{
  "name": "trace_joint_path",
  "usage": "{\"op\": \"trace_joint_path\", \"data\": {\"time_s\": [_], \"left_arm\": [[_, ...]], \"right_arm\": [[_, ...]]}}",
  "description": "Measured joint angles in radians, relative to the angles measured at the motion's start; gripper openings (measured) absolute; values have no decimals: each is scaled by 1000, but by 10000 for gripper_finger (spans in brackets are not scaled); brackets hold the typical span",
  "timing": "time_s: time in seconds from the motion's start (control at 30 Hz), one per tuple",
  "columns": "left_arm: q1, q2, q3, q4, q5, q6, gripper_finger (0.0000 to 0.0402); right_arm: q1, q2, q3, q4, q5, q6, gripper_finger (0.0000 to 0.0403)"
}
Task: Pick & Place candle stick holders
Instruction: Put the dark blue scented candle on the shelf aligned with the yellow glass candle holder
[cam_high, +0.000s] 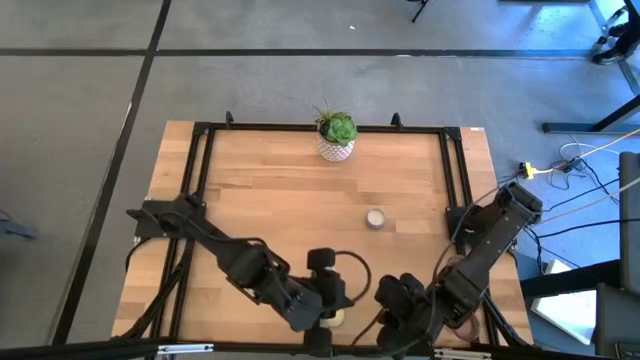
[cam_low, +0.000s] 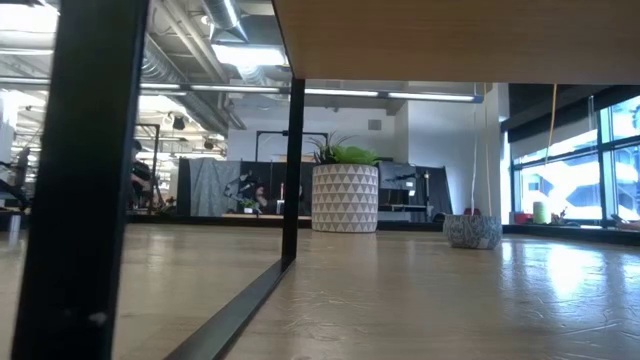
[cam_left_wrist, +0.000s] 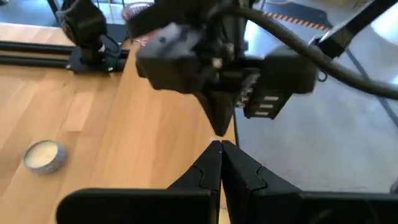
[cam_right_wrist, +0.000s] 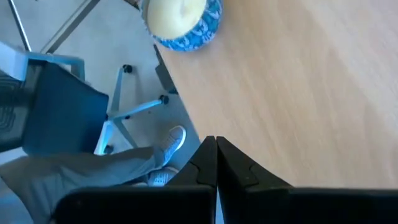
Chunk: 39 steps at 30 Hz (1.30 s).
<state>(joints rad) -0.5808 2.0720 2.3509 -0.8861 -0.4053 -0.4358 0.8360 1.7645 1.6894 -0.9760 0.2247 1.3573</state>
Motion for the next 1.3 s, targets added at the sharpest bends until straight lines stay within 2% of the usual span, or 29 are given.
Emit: {"op": "trace_joint_path", "data": {"time_s": [0.17, 0.3, 0.4, 0.5, 0.6, 0.67, 0.77, 0.93, 1.3], "left_arm": [[-20, 10, 2, 9, -1, -8, 2], [-33, 10, 3, 8, -42, -8, 2], [-44, 10, 4, 25, -69, -18, 2], [-65, -7, 4, 23, -185, -56, 3], [-90, -39, 5, 52, -361, -59, 3], [-101, -54, 7, 66, -455, -53, 3], [-113, -65, 6, 67, -530, -50, 3], [-129, -82, 6, 69, -563, -48, 3], [-164, -80, 5, 67, -612, -48, 3]], "right_arm": [[8, 0, 0, -20, 37, 20, 0], [8, 0, 0, -19, 44, 19, 0], [8, 0, 0, -17, 92, 15, 0], [-5, 0, 0, 1, 112, -24, 0], [-24, 1, 0, 27, 115, -62, 0], [-42, 7, 0, 60, 97, -100, 0], [-71, 30, 0, 130, 35, -162, 0], [-94, 59, 0, 174, -37, -200, 0], [-119, 105, 0, 181, -67, -210, 0]]}}
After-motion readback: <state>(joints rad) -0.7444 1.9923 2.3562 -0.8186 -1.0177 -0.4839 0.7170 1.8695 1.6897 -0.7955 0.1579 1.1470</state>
